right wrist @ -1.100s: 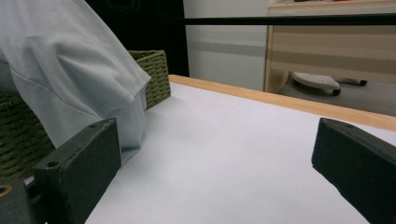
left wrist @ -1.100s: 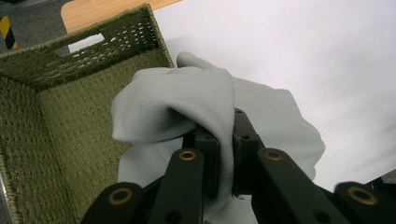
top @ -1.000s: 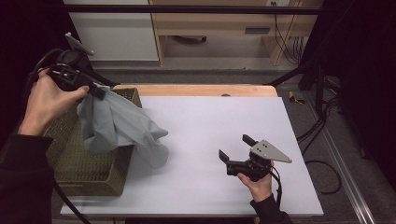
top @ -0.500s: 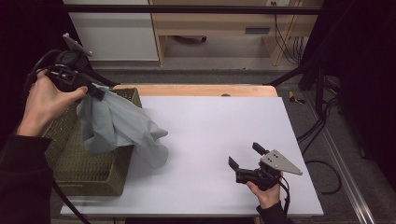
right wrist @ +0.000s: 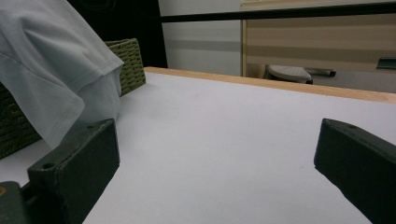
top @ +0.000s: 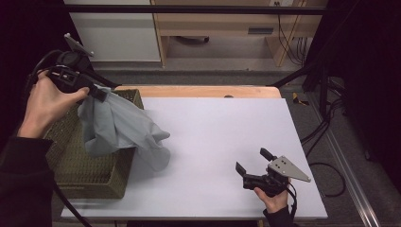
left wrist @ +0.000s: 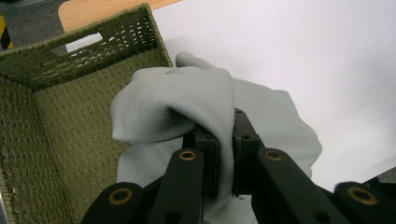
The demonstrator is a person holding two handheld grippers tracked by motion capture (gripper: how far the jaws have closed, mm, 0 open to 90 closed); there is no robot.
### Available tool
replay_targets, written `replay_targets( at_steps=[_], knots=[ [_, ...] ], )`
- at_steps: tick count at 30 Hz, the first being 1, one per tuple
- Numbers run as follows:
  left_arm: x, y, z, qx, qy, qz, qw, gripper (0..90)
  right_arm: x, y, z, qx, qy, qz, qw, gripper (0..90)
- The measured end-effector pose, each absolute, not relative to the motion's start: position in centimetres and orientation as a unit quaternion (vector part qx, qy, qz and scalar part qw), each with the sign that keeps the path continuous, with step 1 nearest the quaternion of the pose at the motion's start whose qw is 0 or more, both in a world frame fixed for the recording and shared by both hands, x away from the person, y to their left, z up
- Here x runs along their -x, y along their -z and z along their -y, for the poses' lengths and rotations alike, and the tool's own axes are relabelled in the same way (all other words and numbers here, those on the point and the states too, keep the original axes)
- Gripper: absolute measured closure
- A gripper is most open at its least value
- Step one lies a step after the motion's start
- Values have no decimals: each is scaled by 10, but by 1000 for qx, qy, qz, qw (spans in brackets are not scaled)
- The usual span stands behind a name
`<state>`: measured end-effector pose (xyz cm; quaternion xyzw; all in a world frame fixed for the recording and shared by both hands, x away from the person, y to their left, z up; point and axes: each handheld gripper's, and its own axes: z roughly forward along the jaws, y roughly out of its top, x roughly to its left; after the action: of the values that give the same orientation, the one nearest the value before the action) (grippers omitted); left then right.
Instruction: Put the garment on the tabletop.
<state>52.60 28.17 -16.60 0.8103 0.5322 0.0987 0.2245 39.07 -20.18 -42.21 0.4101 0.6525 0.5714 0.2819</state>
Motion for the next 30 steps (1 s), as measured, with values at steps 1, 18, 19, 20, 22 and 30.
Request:
replay_targets(
  at_steps=[1, 18, 19, 20, 22, 30],
  knots=[
    [-526, 165, -281, -813, -98, -529, 223, 838, -391, 422, 202, -411, -571, -653, 280, 4],
    [-518, 141, -233, -830, -108, -485, 253, 840, -389, 424, 206, -414, -566, -655, 282, 5],
    [-517, 139, -229, -832, -108, -480, 255, 840, -389, 423, 206, -417, -568, -652, 279, 5],
    [-516, 137, -224, -834, -109, -476, 259, 840, -389, 423, 206, -417, -568, -652, 280, 5],
    [-515, 132, -216, -837, -111, -468, 262, 840, -389, 423, 206, -417, -568, -652, 281, 5],
    [-510, 122, -182, -850, -110, -437, 273, 840, -388, 421, 208, -415, -570, -650, 283, 5]
  ],
)
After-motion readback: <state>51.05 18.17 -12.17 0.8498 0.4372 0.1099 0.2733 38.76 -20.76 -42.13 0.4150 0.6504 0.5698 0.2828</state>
